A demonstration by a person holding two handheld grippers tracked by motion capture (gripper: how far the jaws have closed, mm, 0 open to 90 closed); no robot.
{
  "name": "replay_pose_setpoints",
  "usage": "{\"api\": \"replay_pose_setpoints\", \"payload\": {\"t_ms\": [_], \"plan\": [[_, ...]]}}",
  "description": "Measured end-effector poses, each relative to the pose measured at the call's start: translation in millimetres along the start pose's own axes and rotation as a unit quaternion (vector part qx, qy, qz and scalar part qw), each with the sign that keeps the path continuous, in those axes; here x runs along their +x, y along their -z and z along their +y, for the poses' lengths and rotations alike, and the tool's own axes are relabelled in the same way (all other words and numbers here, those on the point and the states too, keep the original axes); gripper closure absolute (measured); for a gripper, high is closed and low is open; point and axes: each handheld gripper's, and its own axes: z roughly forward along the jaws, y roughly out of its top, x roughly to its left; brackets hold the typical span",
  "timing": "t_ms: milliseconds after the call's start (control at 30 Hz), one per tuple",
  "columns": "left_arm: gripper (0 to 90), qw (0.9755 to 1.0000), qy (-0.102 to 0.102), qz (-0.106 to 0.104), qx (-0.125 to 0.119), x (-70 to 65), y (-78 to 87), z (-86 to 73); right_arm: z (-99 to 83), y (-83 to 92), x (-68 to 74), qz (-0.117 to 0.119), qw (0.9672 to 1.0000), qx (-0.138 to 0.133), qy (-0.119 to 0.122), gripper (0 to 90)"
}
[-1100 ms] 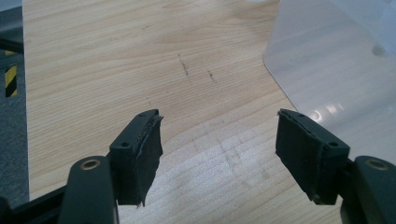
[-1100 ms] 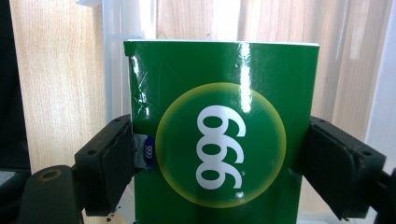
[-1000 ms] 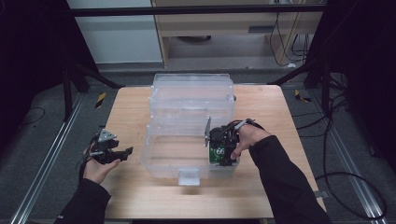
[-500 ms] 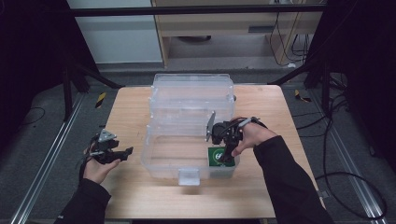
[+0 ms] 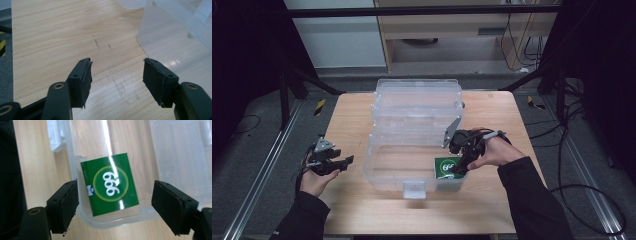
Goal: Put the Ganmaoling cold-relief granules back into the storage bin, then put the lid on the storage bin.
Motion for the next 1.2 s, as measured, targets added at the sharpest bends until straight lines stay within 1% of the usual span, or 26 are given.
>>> {"api": "replay_pose_setpoints", "payload": {"t_ms": [33, 67, 100, 133, 167, 200, 233, 333, 367, 400, 467, 500, 533, 567, 600, 633, 733, 767, 867, 900, 1033, 1067, 1100, 1133, 1167, 1200], "plan": [[41.9, 1.0000, -0.004, 0.002, -0.001, 0.1, 0.2, -0.1, -1.3, 0.8, 1.5, -0.003, 1.0000, -0.001, -0.003, 22.9], [42.9, 1.0000, -0.008, 0.006, -0.001, 0.0, 0.8, -0.1, -2.6, 1.3, 2.4, -0.003, 0.9999, -0.009, -0.010, 23.5], [44.8, 0.9999, -0.005, 0.007, -0.007, 0.1, 1.7, 0.3, -4.0, 1.2, 3.6, 0.001, 0.9994, -0.026, -0.025, 25.9], [46.2, 0.9999, -0.005, 0.007, -0.007, 0.1, 1.7, 0.3, -4.0, 1.2, 3.6, 0.001, 0.9994, -0.026, -0.025, 25.9], [46.2, 0.9999, -0.003, 0.008, -0.009, 0.5, 2.6, 0.6, -5.1, 0.5, 3.6, 0.000, 0.9991, -0.036, -0.022, 26.5], [47.4, 0.9999, -0.001, 0.009, -0.010, 0.6, 3.4, 0.9, -4.7, 0.2, 5.0, -0.002, 0.9990, -0.036, -0.027, 26.4], [49.3, 0.9999, -0.001, 0.010, -0.012, 0.9, 4.3, 1.3, -4.1, -0.7, 6.1, -0.004, 0.9990, -0.036, -0.026, 26.5], [54.3, 0.9998, 0.004, 0.009, -0.016, 1.9, 7.0, 2.1, -1.3, -3.8, 9.9, 0.004, 0.9985, -0.045, -0.032, 26.6], [55.6, 0.9998, 0.006, 0.008, -0.018, 2.0, 7.7, 2.2, -0.6, -5.4, 10.7, 0.004, 0.9983, -0.049, -0.030, 26.8], [56.6, 0.9997, 0.009, 0.007, -0.021, 2.0, 8.1, 2.5, 0.4, -6.6, 12.0, 0.007, 0.9982, -0.049, -0.035, 26.8], [57.7, 0.9997, 0.010, 0.007, -0.022, 2.1, 8.6, 2.6, 1.9, -9.8, 13.4, 0.007, 0.9981, -0.053, -0.032, 27.0], [57.9, 0.9997, 0.009, 0.008, -0.022, 2.3, 8.9, 2.6, 2.9, -11.3, 14.2, 0.004, 0.9981, -0.054, -0.029, 27.1], [57.8, 0.9997, 0.009, 0.008, -0.022, 2.5, 9.1, 2.5, 4.2, -12.7, 14.9, 0.003, 0.9980, -0.055, -0.030, 27.0], [57.7, 0.9997, 0.008, 0.010, -0.023, 2.8, 9.5, 2.6, 6.1, -14.0, 15.9, 0.008, 0.9979, -0.054, -0.034, 27.0], [57.5, 0.9996, 0.008, 0.011, -0.023, 3.1, 9.9, 2.8, 7.9, -15.4, 16.6, 0.008, 0.9978, -0.057, -0.033, 27.1], [56.8, 0.9995, 0.009, 0.013, -0.026, 3.2, 10.3, 3.0, 11.6, -18.4, 18.1, 0.013, 0.9974, -0.063, -0.034, 27.0], [55.9, 0.9993, 0.007, 0.017, -0.032, 3.6, 11.7, 3.8, 14.6, -21.4, 18.7, 0.017, 0.9970, -0.068, -0.033, 27.2], [55.3, 0.9993, 0.006, 0.018, -0.033, 3.6, 12.0, 4.0, 15.7, -22.8, 19.5, 0.019, 0.9968, -0.069, -0.036, 26.6], [54.7, 0.9992, 0.008, 0.014, -0.038, 3.9, 11.8, 4.2, 17.9, -26.6, 19.9, 0.022, 0.9965, -0.070, -0.041, 25.8], [54.4, 0.9991, 0.007, 0.015, -0.038, 4.1, 11.8, 4.3, 18.7, -28.8, 20.0, 0.028, 0.9961, -0.071, -0.044, 25.7], [52.6, 0.9991, 0.007, 0.018, -0.039, 4.8, 12.5, 4.8, 21.1, -32.5, 20.6, 0.032, 0.9958, -0.075, -0.041, 26.2], [51.5, 0.9990, 0.007, 0.017, -0.041, 5.0, 12.0, 5.2, 22.3, -33.7, 21.1, 0.032, 0.9959, -0.075, -0.039, 26.6], [48.2, 0.9990, 0.006, 0.015, -0.041, 4.8, 11.9, 5.6, 24.6, -36.7, 22.2, 0.035, 0.9955, -0.078, -0.039, 27.1], [48.2, 0.9991, 0.007, 0.012, -0.040, 4.2, 11.5, 5.7, 24.6, -36.7, 22.2, 0.035, 0.9955, -0.078, -0.039, 27.1], [47.1, 0.9991, 0.006, 0.014, -0.038, 3.7, 11.3, 6.0, 25.8, -38.5, 23.1, 0.033, 0.9957, -0.075, -0.042, 27.3], [46.3, 0.9991, 0.003, 0.016, -0.039, 3.5, 10.8, 6.0, 26.5, -40.1, 23.3, 0.031, 0.9961, -0.073, -0.038, 28.5]]}}
